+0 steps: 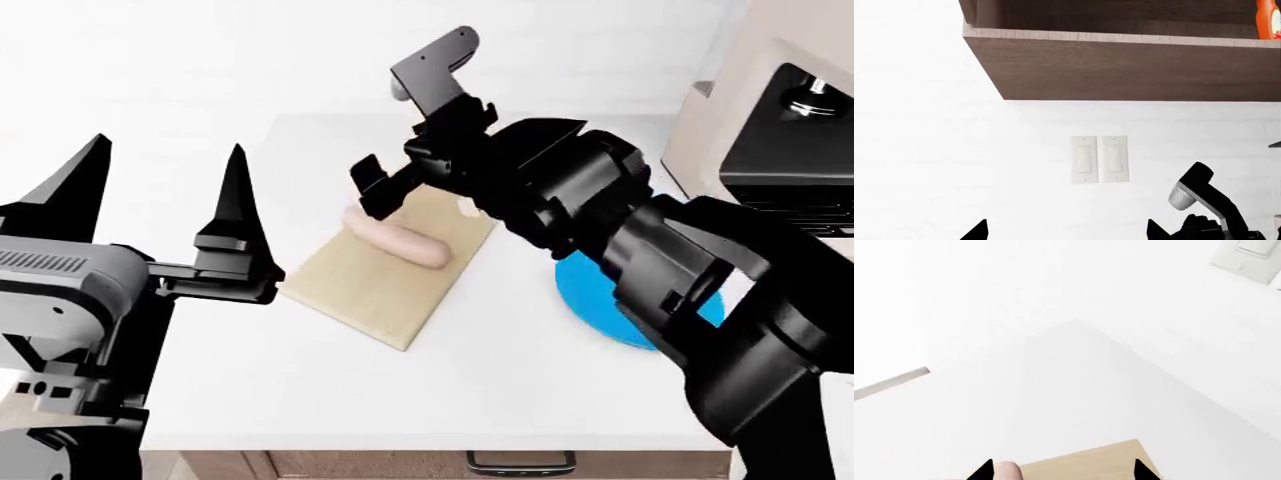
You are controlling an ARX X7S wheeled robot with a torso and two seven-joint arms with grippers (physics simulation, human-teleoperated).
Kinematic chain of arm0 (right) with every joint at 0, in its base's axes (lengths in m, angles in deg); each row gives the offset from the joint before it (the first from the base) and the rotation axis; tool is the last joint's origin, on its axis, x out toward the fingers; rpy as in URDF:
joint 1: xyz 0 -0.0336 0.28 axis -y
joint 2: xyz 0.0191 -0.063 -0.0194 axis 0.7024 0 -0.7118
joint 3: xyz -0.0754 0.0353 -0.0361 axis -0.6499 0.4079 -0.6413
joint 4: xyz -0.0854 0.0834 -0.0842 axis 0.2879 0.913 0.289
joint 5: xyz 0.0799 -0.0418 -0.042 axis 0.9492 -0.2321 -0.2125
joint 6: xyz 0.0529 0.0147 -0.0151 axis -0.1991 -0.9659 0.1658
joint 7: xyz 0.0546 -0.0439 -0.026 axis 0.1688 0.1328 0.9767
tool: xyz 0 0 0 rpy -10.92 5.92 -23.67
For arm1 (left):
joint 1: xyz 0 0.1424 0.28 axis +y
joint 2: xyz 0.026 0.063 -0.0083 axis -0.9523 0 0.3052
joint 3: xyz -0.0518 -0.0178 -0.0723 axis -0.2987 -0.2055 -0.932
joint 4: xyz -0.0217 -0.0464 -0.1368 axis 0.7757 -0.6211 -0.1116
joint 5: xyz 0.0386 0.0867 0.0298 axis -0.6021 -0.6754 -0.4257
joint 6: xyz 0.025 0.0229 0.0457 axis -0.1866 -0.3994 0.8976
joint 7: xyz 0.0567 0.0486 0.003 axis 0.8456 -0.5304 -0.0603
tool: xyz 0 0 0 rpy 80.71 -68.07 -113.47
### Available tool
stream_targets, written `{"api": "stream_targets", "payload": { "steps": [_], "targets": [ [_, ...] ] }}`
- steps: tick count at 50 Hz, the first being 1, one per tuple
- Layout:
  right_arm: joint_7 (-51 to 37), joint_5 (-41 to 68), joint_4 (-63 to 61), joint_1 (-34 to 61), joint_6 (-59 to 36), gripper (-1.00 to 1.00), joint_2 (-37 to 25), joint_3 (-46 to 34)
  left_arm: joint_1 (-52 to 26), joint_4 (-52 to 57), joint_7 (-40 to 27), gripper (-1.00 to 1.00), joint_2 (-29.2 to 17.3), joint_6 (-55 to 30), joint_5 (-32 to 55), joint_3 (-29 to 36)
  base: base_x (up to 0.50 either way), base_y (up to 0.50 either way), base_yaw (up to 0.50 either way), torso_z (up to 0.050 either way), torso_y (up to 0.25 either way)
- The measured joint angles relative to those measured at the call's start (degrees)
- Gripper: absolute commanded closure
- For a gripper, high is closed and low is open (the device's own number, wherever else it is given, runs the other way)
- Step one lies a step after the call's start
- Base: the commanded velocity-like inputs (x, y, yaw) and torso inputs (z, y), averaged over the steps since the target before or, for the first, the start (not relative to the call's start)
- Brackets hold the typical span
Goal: Pick the sausage from the plate and place it on the cutting board. Then pick the condiment bottle from the cabinet and place it next to the cutting board.
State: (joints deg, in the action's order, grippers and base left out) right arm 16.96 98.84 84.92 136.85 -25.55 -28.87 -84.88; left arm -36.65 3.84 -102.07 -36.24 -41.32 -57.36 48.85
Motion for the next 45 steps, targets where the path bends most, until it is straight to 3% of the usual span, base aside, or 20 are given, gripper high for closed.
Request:
{"api": "stream_targets", "payload": {
  "steps": [18, 33, 45],
  "targets": [
    [-11.50, 5.69, -21.99, 4.52, 1.18, -1.00, -16.72, 7.38, -2.92, -1.08, -0.97, -1.00, 0.92, -0.19, 1.57, 0.12, 0.00, 0.00, 0.00, 0.000, 0.000],
    [-25.52, 9.90, -43.73, 3.23, 3.98, -1.00, -32.58, 13.12, -29.22, -13.86, -6.17, -1.00, 7.05, -9.40, 4.84, 4.28, 0.00, 0.00, 0.00, 0.000, 0.000],
    [-32.07, 11.44, -55.14, 1.32, 7.85, -1.00, -40.96, 16.72, -46.16, -36.74, -5.03, -1.00, 10.73, -9.66, 1.83, 7.80, 0.00, 0.00, 0.00, 0.000, 0.000]
  ]
}}
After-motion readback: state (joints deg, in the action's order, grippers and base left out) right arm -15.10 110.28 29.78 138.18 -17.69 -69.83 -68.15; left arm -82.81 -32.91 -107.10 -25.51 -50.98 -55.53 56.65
